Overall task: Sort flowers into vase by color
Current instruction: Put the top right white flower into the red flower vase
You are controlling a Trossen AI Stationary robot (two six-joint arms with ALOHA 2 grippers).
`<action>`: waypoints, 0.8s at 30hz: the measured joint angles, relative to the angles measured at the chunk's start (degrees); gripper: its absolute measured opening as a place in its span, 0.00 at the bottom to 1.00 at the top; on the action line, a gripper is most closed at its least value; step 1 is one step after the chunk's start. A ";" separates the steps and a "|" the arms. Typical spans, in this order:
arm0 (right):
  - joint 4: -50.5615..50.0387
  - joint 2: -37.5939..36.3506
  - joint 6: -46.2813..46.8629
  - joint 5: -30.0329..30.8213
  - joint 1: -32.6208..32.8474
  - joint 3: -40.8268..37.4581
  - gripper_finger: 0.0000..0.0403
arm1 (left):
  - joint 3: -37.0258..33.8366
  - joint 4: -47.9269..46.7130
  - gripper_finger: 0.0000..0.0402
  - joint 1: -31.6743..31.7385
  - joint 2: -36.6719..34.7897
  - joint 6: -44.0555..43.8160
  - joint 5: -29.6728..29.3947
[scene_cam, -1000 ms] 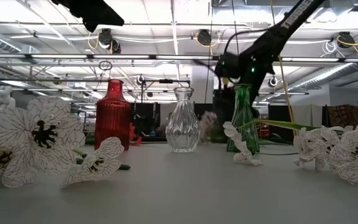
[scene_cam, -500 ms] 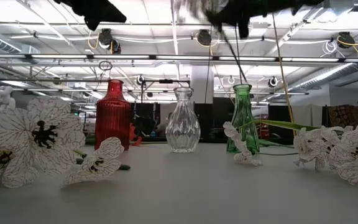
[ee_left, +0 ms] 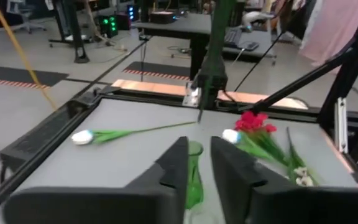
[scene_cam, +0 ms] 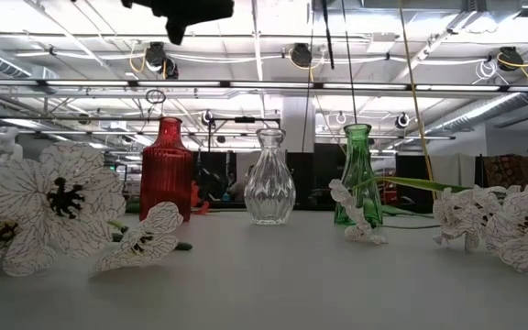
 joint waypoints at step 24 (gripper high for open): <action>18.09 15.54 1.01 4.16 6.47 0.00 0.05 | 1.78 23.16 0.59 -5.50 16.24 0.08 1.31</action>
